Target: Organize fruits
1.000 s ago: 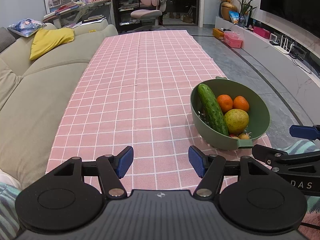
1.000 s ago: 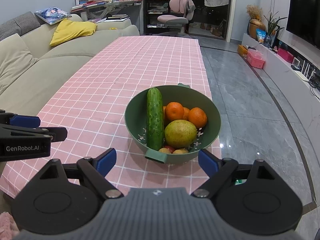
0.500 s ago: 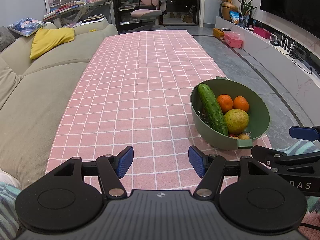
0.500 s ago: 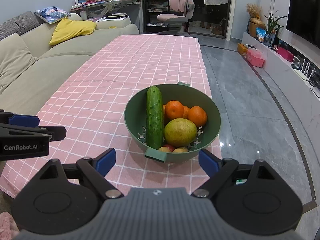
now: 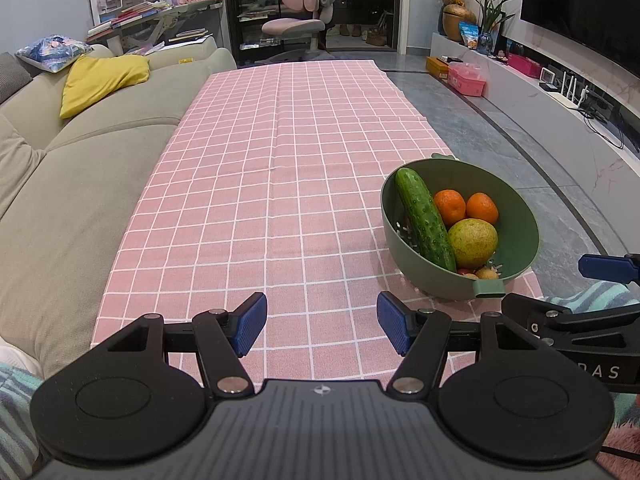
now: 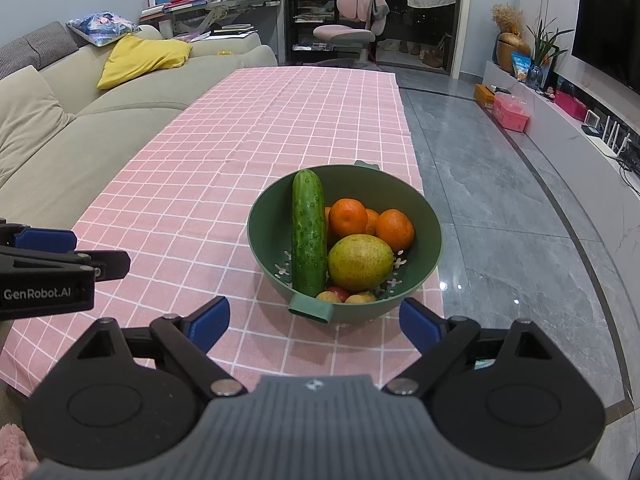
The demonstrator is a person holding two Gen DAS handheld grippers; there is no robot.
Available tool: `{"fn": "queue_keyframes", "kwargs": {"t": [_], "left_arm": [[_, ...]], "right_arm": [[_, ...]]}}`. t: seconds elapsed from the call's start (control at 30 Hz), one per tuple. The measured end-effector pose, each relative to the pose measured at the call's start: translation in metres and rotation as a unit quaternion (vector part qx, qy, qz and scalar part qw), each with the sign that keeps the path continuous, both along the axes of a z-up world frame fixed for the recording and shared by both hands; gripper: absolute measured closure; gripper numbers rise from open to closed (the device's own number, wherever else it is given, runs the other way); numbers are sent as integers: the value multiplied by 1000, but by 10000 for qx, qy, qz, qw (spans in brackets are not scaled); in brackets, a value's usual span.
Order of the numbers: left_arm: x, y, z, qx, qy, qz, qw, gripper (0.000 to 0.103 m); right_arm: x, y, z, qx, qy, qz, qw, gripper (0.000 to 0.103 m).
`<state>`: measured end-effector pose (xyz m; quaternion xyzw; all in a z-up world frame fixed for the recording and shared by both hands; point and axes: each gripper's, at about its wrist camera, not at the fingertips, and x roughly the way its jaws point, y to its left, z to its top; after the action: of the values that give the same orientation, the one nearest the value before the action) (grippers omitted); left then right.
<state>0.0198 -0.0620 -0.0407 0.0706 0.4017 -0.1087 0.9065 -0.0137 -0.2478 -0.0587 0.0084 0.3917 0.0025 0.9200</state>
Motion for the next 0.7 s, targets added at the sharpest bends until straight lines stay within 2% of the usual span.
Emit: {"fn": "queue_keyframes", "kwargs": {"t": [0.7], "left_arm": [[-2, 0, 5, -20, -77, -14, 10000, 28]], "right_arm": [[1, 0, -1, 12, 36, -21, 10000, 14]]}}
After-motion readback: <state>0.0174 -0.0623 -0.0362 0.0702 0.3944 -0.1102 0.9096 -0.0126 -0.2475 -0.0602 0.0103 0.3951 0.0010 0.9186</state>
